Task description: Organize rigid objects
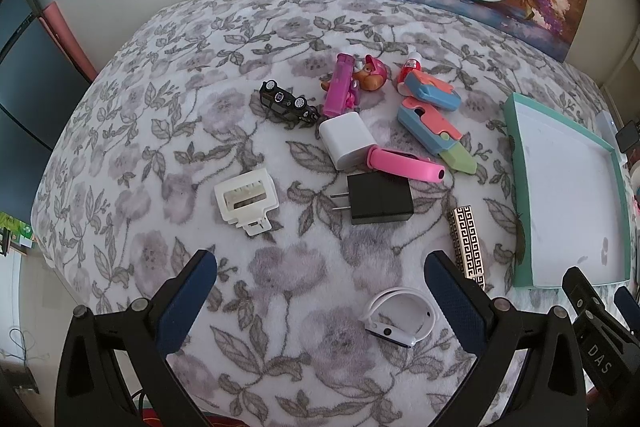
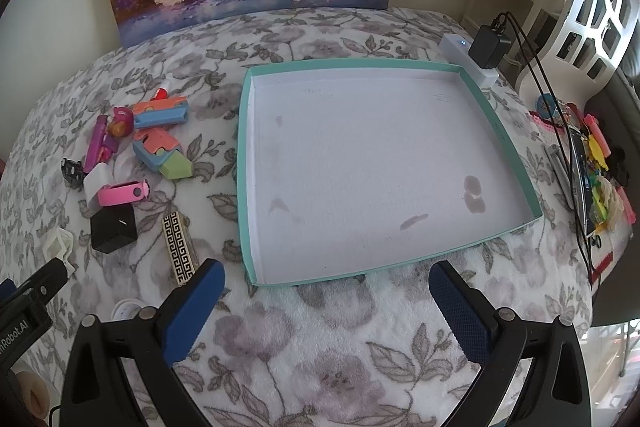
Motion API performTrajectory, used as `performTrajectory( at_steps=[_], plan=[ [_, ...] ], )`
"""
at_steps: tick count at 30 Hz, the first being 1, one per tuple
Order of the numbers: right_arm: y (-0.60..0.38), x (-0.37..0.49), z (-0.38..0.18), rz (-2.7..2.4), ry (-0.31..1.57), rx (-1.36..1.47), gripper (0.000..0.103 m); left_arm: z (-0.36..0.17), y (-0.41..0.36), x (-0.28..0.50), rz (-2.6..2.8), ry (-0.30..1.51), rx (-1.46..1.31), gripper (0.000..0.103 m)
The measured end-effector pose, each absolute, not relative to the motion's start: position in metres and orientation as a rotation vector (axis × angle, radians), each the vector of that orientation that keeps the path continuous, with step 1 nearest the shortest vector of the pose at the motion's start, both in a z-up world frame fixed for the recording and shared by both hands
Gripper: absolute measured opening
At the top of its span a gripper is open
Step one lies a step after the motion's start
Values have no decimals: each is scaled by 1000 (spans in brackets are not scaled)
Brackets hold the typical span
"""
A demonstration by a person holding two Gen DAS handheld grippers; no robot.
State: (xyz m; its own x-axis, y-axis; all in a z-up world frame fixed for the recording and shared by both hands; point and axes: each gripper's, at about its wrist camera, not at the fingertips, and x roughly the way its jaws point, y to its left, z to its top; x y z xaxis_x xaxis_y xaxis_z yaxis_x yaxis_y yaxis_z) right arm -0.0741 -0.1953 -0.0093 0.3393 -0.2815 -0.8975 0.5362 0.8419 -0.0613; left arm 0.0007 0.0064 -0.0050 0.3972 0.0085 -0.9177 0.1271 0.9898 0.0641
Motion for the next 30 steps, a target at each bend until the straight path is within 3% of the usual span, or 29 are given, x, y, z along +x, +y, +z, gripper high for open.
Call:
performTrajectory(
  at_steps=[30],
  plan=[
    [-193, -71, -8, -491, 1086, 286, 103, -8, 0, -3, -83, 1178, 159, 103]
  ],
)
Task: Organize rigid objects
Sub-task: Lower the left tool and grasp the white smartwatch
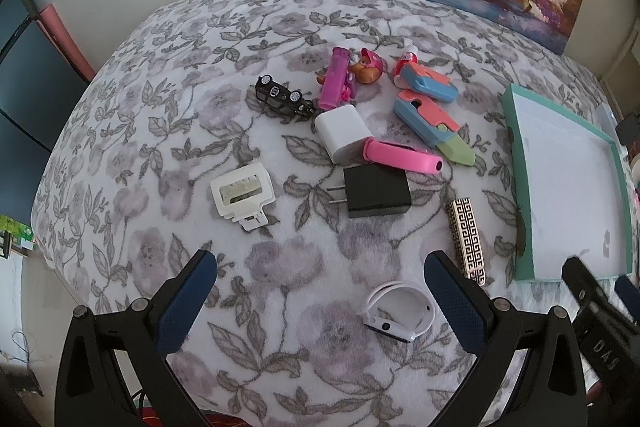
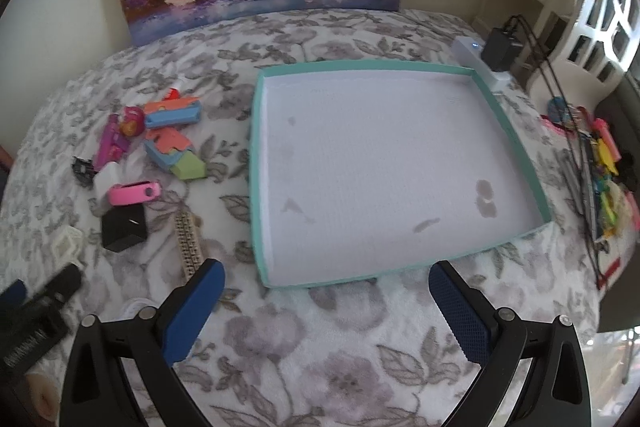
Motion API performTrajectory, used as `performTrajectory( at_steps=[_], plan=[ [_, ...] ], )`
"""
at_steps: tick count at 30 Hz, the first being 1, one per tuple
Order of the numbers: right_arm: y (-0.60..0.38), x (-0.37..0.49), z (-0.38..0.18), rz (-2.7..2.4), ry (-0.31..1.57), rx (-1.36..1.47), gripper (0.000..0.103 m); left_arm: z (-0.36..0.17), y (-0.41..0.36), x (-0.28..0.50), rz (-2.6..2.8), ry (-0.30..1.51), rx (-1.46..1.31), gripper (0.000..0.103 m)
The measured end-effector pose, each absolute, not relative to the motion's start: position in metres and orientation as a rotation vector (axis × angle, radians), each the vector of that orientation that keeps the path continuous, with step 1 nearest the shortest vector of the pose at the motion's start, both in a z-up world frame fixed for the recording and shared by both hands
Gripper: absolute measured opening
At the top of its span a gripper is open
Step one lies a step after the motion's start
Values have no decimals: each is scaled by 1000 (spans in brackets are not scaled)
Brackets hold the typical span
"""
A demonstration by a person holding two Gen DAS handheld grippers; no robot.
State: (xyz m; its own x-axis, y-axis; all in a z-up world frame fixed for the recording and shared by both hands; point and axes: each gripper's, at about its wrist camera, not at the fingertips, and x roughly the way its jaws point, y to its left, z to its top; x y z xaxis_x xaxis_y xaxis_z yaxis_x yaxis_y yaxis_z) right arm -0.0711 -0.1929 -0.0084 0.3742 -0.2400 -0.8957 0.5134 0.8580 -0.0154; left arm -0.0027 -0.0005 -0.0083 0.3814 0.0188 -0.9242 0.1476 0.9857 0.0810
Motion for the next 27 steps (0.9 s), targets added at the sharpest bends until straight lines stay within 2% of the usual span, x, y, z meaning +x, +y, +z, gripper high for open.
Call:
performTrajectory(
  at_steps=[6, 17, 19, 21, 27],
  plan=[
    [-201, -69, -11, -509, 1075, 321, 103, -18, -13, -6, -146, 1221, 191, 103],
    [-202, -58, -22, -482, 1124, 337, 103, -63, -38, -3, -245, 1429, 238, 102],
    [-201, -55, -27, -472, 1139, 339, 103, -70, -40, 0, -252, 1460, 232, 90],
    [-199, -53, -31, -459, 1152, 340, 103, -75, -42, 0, -262, 1483, 223, 83],
    [-194, -46, -39, -406, 1172, 359, 103, -81, -48, -2, -303, 1503, 206, 67]
  ],
)
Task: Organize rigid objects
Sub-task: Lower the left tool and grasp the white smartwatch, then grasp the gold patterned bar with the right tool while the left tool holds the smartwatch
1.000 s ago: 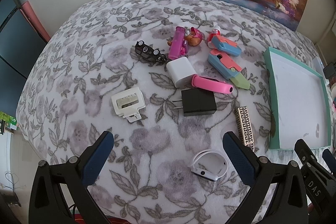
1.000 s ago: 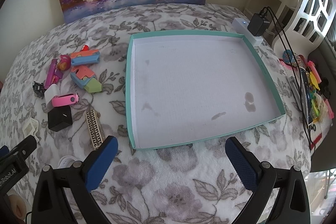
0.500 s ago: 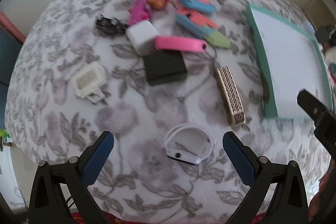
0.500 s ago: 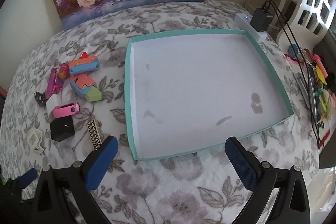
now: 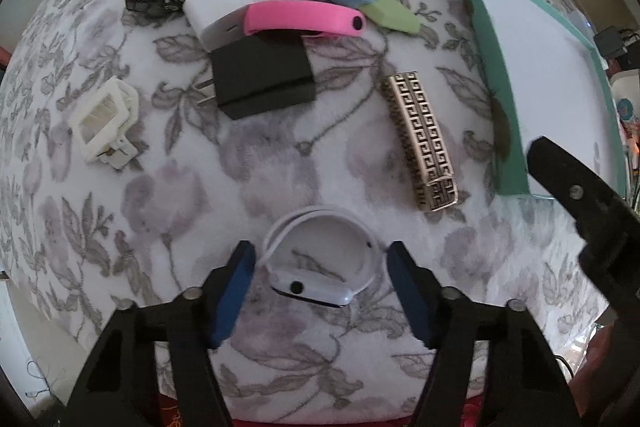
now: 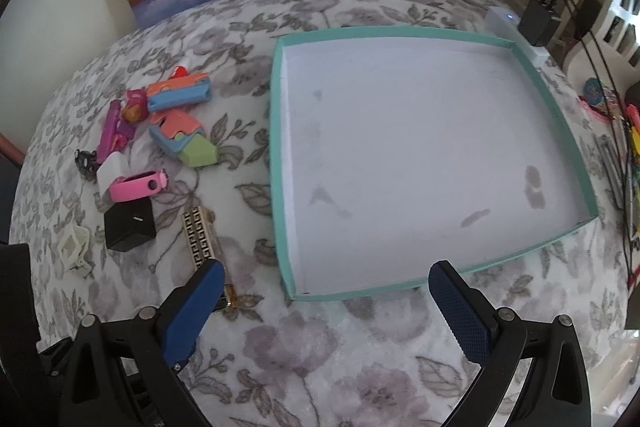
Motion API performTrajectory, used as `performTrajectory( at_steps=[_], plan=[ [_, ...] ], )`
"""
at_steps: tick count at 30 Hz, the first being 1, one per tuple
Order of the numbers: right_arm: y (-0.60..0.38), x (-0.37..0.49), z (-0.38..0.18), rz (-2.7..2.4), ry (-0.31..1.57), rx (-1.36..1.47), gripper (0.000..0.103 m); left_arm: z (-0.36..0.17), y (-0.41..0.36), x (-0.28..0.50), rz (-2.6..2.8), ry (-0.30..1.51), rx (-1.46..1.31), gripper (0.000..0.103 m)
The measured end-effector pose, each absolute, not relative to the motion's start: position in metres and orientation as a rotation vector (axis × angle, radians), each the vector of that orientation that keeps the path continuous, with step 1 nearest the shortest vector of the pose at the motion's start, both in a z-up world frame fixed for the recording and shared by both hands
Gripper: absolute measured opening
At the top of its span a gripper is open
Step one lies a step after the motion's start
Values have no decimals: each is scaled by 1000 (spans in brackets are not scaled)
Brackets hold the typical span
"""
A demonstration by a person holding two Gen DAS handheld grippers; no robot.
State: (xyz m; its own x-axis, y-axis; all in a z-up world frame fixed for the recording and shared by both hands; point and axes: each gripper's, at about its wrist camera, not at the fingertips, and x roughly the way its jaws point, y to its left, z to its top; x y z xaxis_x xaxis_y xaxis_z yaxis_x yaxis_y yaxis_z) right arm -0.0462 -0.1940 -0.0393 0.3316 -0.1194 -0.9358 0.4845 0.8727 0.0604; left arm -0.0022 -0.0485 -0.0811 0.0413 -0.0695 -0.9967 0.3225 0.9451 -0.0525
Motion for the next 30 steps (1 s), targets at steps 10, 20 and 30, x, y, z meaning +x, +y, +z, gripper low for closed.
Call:
performTrajectory(
  at_steps=[10, 20, 30],
  plan=[
    [-183, -36, -43, -331, 1174, 356, 103, -60, -32, 3, -260, 1468, 109, 64],
    [-162, -27, -35, -234, 1124, 298, 95, -47, 13, 25, -113, 1399, -79, 64],
    [-134, -15, -46, -144, 1144, 200, 61, -48, 47, 29, -28, 1370, -151, 64]
  ],
)
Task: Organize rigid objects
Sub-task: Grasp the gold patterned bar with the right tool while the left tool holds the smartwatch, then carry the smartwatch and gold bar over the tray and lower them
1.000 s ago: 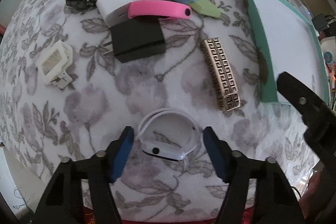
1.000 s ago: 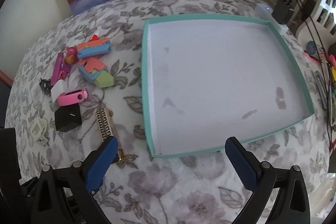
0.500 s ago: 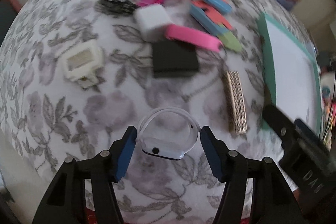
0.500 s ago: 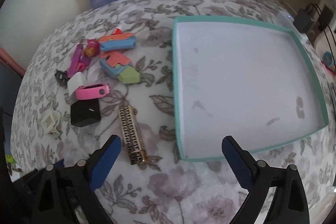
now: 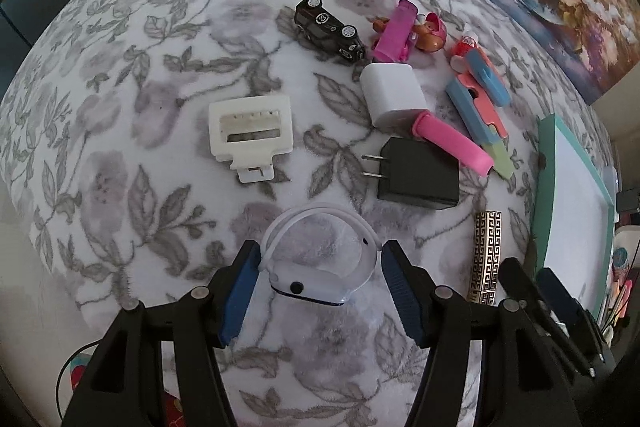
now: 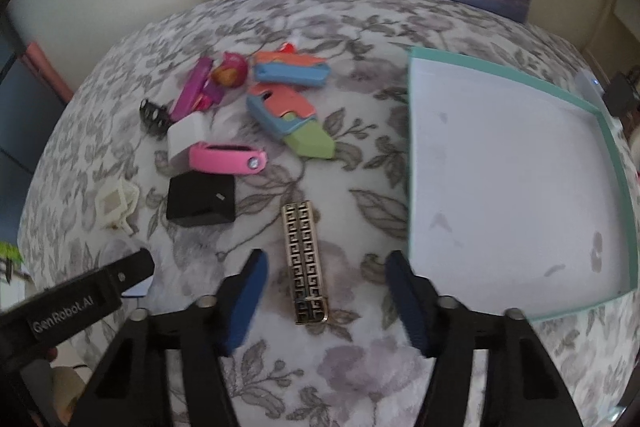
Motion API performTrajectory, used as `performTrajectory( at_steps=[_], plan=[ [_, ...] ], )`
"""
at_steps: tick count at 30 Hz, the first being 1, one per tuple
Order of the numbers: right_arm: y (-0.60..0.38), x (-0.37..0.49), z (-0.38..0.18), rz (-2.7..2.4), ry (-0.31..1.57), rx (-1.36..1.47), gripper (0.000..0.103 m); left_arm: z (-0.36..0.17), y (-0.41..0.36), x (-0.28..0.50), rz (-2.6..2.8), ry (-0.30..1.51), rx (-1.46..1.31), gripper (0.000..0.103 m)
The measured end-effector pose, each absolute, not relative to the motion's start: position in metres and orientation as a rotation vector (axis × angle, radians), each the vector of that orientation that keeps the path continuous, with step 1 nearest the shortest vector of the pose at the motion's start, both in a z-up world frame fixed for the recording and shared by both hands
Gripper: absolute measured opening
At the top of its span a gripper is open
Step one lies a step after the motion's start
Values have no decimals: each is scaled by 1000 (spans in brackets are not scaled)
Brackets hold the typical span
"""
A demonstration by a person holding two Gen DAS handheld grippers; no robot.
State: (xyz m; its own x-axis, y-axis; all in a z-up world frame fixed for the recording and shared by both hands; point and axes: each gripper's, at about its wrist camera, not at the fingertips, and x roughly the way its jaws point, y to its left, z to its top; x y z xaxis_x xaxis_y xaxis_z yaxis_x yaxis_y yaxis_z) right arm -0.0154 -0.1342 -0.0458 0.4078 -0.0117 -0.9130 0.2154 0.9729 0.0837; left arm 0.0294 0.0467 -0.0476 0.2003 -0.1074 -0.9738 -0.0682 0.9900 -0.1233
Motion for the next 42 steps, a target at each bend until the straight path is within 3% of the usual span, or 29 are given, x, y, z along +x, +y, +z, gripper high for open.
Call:
performTrajectory(
  at_steps=[2, 10, 42],
  plan=[
    [-128, -13, -50, -122, 1155, 179, 52, -45, 53, 25, -31, 1373, -150, 64],
    [-117, -6, -68, -99, 1216, 134, 38, -54, 45, 23, -35, 1381, -135, 64],
    [-108, -2, -75, -98, 1209, 93, 22, -60, 31, 25, -23, 1379, -83, 64]
  ],
)
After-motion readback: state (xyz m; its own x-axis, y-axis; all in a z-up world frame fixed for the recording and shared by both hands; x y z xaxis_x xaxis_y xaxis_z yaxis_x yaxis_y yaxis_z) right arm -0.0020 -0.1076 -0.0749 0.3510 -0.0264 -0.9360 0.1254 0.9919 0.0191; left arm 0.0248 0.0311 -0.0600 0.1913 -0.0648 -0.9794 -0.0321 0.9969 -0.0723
